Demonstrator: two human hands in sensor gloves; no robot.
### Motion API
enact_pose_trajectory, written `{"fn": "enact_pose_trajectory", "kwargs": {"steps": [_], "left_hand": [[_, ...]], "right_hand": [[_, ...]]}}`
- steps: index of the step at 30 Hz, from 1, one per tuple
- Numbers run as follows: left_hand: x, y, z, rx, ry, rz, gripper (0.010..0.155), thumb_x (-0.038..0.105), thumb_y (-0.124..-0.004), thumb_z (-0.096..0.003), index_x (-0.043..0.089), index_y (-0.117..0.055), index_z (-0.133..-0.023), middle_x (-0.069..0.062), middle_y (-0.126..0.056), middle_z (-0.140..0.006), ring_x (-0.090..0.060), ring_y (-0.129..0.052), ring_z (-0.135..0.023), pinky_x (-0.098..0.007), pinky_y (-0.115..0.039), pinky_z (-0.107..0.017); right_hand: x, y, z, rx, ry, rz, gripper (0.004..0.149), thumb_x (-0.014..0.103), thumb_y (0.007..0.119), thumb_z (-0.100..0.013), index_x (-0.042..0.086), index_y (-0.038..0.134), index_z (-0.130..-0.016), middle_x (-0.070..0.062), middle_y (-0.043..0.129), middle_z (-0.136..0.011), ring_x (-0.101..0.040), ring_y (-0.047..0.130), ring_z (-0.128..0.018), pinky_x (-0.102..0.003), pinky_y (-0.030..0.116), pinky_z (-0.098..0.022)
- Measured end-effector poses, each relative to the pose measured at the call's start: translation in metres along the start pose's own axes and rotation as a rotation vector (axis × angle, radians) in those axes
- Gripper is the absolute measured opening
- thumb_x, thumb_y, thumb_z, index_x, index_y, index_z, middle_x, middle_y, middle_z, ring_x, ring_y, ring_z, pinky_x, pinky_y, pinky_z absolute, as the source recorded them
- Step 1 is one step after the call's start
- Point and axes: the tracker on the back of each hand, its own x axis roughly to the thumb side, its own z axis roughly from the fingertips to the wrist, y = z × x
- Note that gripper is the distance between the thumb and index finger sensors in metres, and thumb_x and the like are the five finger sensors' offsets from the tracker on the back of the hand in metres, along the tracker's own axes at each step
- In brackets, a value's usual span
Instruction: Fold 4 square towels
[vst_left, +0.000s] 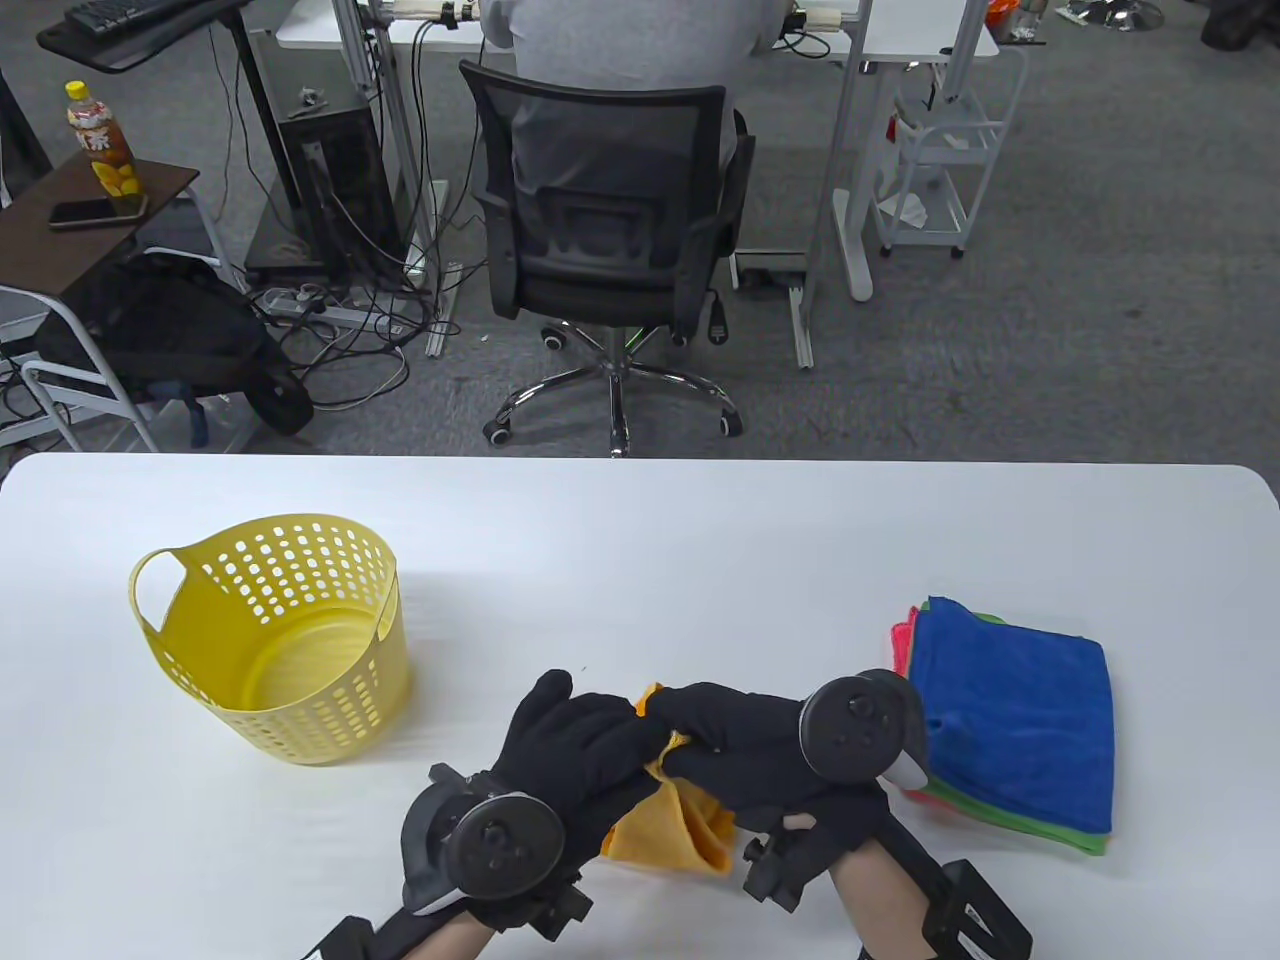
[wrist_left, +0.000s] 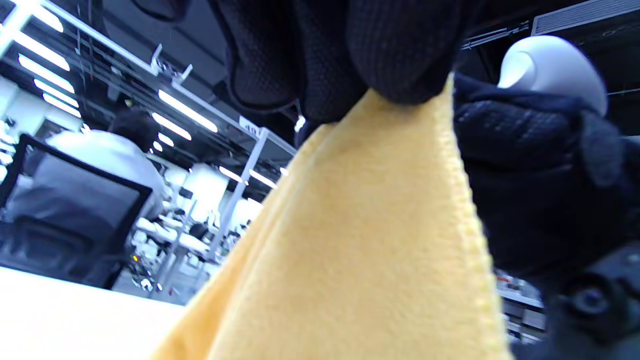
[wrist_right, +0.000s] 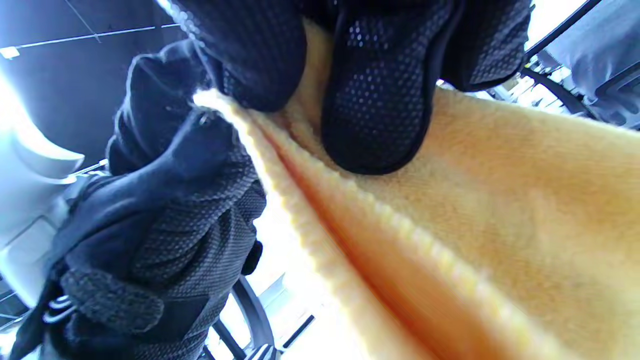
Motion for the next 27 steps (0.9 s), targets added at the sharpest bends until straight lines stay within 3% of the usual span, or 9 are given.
{"fn": "enact_pose_trajectory", "kwargs": {"steps": [3,5,7,9,12,16,19,24,27], "left_hand": [[-0.002,0.001,0.0,0.025,0.024,0.009,0.039,0.047,-0.083,-0.0494,0.045,-0.076,-0.088,0.016,-0.09,-0.091,-0.016,-0.085,-0.101,-0.055,-0.051,-0.089],[-0.002,0.003,-0.001,-0.004,0.01,0.03,0.038,0.043,-0.08,-0.0528,0.043,-0.073,-0.09,0.01,-0.083,-0.104,-0.023,-0.078,-0.108,-0.056,-0.051,-0.089],[-0.004,0.007,-0.002,0.026,0.034,0.037,0.037,0.041,-0.08,-0.0537,0.04,-0.071,-0.09,0.009,-0.088,-0.098,-0.02,-0.088,-0.101,-0.054,-0.056,-0.088],[-0.01,0.013,-0.002,0.059,0.066,0.025,0.039,0.041,-0.082,-0.0525,0.04,-0.072,-0.09,0.011,-0.096,-0.087,-0.015,-0.098,-0.089,-0.05,-0.06,-0.087],[-0.026,0.027,-0.004,0.134,0.153,-0.02,0.047,0.038,-0.083,-0.0524,0.032,-0.076,-0.098,0.014,-0.099,-0.083,-0.013,-0.099,-0.087,-0.049,-0.061,-0.086],[-0.055,0.049,-0.003,0.232,0.272,-0.089,0.039,0.038,-0.081,-0.0529,0.032,-0.085,-0.091,0.011,-0.103,-0.08,-0.016,-0.101,-0.084,-0.05,-0.062,-0.085],[-0.075,0.067,0.001,0.291,0.344,-0.089,0.04,0.037,-0.079,-0.0519,0.029,-0.086,-0.09,0.008,-0.103,-0.078,-0.018,-0.1,-0.084,-0.052,-0.062,-0.084],[-0.077,0.096,0.007,0.354,0.335,-0.037,0.043,0.035,-0.071,-0.0528,0.027,-0.078,-0.094,0.008,-0.097,-0.081,-0.02,-0.095,-0.089,-0.054,-0.06,-0.084],[-0.064,0.121,0.008,0.352,0.239,-0.057,0.042,0.033,-0.075,-0.0533,0.031,-0.077,-0.095,0.01,-0.096,-0.083,-0.018,-0.093,-0.092,-0.054,-0.058,-0.085]], "right_hand": [[0.001,-0.001,0.002,-0.031,0.007,0.079,0.037,0.029,0.085,-0.052,0.012,0.085,-0.085,-0.025,0.093,-0.081,-0.026,0.105,-0.051,-0.06,0.077,-0.057],[0.003,-0.004,0.003,-0.052,-0.008,0.119,0.035,0.033,0.084,-0.053,0.012,0.09,-0.079,-0.025,0.096,-0.078,-0.028,0.105,-0.048,-0.062,0.077,-0.055],[0.003,-0.012,0.006,-0.073,0.0,0.158,0.036,0.035,0.081,-0.054,0.011,0.094,-0.077,-0.026,0.097,-0.077,-0.029,0.104,-0.047,-0.064,0.074,-0.056],[0.001,-0.027,0.011,-0.151,0.015,0.169,0.037,0.034,0.081,-0.053,0.011,0.093,-0.079,-0.026,0.095,-0.081,-0.03,0.103,-0.051,-0.065,0.072,-0.057],[-0.006,-0.061,0.024,-0.326,0.068,0.159,0.038,0.026,0.083,-0.052,0.01,0.088,-0.087,-0.027,0.089,-0.087,-0.029,0.099,-0.055,-0.065,0.07,-0.058],[-0.018,-0.107,0.051,-0.54,0.181,0.156,0.038,0.024,0.085,-0.052,0.01,0.086,-0.087,-0.027,0.086,-0.089,-0.032,0.092,-0.061,-0.07,0.063,-0.059],[-0.015,-0.136,0.077,-0.7,0.271,0.258,0.037,0.029,0.089,-0.05,0.01,0.092,-0.081,-0.026,0.085,-0.087,-0.031,0.087,-0.06,-0.069,0.06,-0.059],[0.016,-0.163,0.111,-0.775,0.114,0.127,0.037,0.034,0.086,-0.052,0.007,0.096,-0.074,-0.026,0.087,-0.084,-0.032,0.086,-0.058,-0.07,0.057,-0.06],[0.043,-0.167,0.128,-0.772,-0.027,0.005,0.039,0.031,0.08,-0.054,0.004,0.093,-0.08,-0.028,0.085,-0.088,-0.033,0.086,-0.061,-0.072,0.055,-0.061]]}}
